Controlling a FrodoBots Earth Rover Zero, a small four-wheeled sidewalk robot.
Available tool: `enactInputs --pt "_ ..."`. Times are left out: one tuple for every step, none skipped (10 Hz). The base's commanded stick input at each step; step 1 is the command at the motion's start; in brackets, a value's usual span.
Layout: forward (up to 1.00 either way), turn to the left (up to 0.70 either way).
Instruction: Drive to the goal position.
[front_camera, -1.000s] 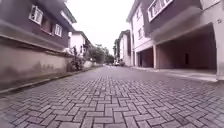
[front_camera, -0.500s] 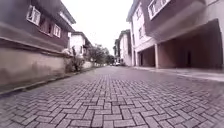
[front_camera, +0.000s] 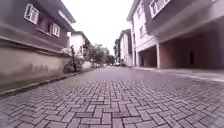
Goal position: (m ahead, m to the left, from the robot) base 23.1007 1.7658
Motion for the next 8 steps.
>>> enactInputs --pt "0.7 0.0" --pt "0.7 0.0" --pt "0.7 0.0" --pt "0.7 0.0" --pt "0.7 0.0" --pt "0.7 0.0" --pt "0.7 0.0" --pt "0.7 0.0"
